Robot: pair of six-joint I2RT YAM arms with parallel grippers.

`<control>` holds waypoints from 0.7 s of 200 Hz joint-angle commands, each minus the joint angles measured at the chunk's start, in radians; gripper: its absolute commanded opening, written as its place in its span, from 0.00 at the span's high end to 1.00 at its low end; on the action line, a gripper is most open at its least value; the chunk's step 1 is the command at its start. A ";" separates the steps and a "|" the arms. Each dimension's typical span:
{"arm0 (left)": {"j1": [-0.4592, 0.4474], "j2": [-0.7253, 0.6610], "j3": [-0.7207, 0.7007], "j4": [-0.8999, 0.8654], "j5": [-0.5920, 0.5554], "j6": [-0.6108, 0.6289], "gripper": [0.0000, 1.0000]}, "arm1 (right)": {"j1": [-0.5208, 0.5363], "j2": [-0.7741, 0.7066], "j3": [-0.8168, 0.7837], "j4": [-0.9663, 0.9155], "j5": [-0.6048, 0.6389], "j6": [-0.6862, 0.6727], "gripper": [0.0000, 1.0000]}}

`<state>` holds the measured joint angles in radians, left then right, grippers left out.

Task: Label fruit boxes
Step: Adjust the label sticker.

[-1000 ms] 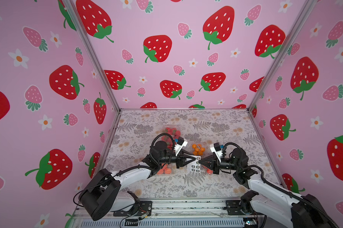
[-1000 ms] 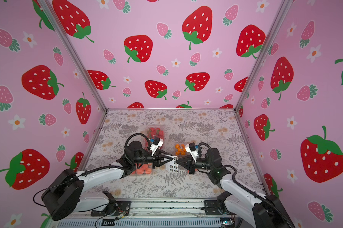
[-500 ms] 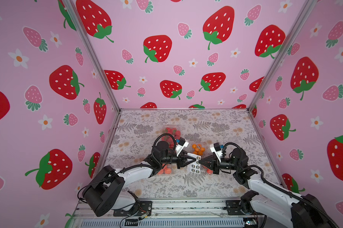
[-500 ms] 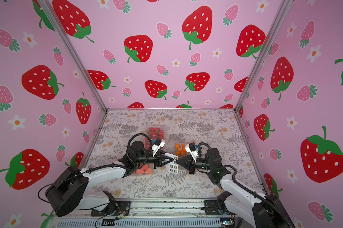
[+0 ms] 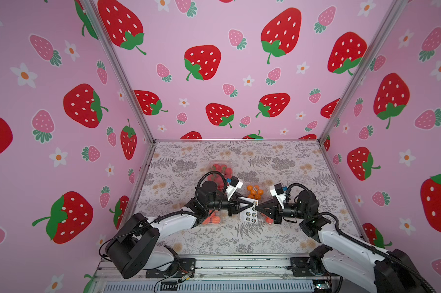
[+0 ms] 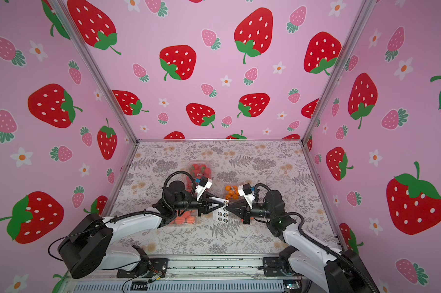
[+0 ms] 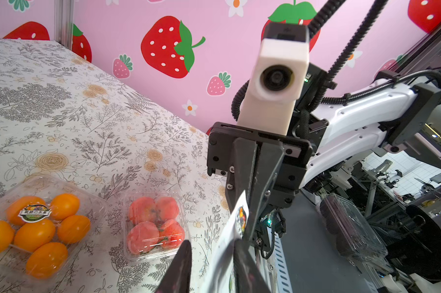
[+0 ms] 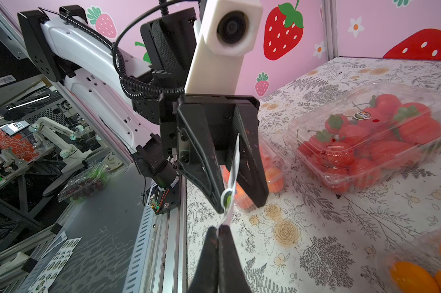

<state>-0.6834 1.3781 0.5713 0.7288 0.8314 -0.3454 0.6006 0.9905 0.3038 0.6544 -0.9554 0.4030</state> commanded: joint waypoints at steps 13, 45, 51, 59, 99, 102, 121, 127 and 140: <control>-0.017 -0.008 0.051 0.032 0.029 0.004 0.68 | 0.008 0.006 0.023 0.007 -0.016 -0.021 1.00; -0.038 -0.002 0.062 0.019 0.028 0.016 0.68 | 0.008 -0.002 0.024 0.003 -0.016 -0.021 1.00; -0.039 -0.002 0.065 0.012 0.028 0.017 0.68 | 0.008 -0.004 0.024 0.001 -0.016 -0.021 1.00; -0.041 -0.004 0.067 0.010 0.028 0.019 0.68 | 0.007 -0.007 0.023 -0.001 -0.016 -0.022 1.00; -0.042 -0.038 0.046 -0.002 0.013 0.027 0.68 | 0.008 -0.015 0.018 -0.006 -0.003 -0.026 1.00; -0.041 -0.041 0.041 -0.003 0.010 0.028 0.68 | 0.007 -0.016 0.018 -0.006 -0.003 -0.026 1.00; -0.040 -0.065 0.016 -0.010 -0.015 0.038 0.63 | 0.008 -0.020 0.017 -0.006 0.004 -0.024 1.00; -0.039 -0.071 0.006 -0.012 -0.020 0.041 0.63 | 0.006 -0.023 0.017 -0.008 0.007 -0.023 1.00; -0.034 -0.077 -0.008 -0.007 -0.019 0.044 0.66 | 0.007 -0.030 0.017 -0.012 0.009 -0.021 1.00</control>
<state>-0.7208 1.3293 0.5934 0.7086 0.8204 -0.3305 0.6022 0.9852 0.3038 0.6395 -0.9508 0.3954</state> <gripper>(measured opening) 0.360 0.045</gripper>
